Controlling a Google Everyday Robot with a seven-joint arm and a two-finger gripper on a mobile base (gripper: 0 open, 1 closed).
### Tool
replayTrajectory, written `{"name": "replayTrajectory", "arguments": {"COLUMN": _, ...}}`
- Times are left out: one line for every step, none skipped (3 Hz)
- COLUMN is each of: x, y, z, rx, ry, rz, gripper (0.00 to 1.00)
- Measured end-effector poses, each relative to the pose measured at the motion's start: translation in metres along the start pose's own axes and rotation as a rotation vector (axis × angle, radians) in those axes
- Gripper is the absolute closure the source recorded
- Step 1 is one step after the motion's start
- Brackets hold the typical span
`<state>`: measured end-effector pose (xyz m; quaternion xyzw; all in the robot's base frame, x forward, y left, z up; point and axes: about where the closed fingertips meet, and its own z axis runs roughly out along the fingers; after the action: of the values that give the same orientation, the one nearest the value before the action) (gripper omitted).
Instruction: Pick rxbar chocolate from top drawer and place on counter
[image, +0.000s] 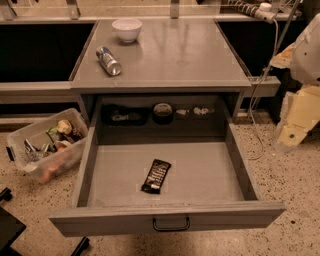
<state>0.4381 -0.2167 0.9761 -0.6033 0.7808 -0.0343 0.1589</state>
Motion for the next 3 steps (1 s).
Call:
{"name": "replayTrajectory", "arguments": {"x": 0.0, "y": 0.0, "z": 0.0, "rx": 0.0, "ry": 0.0, "rz": 0.0, "gripper": 0.0}}
{"name": "replayTrajectory", "arguments": {"x": -0.008, "y": 0.005, "z": 0.031, "rx": -0.044, "ry": -0.022, "rz": -0.037, "gripper": 0.0}}
{"name": "replayTrajectory", "arguments": {"x": -0.017, "y": 0.015, "z": 0.092, "rx": -0.103, "ry": -0.064, "rz": -0.101, "gripper": 0.0}}
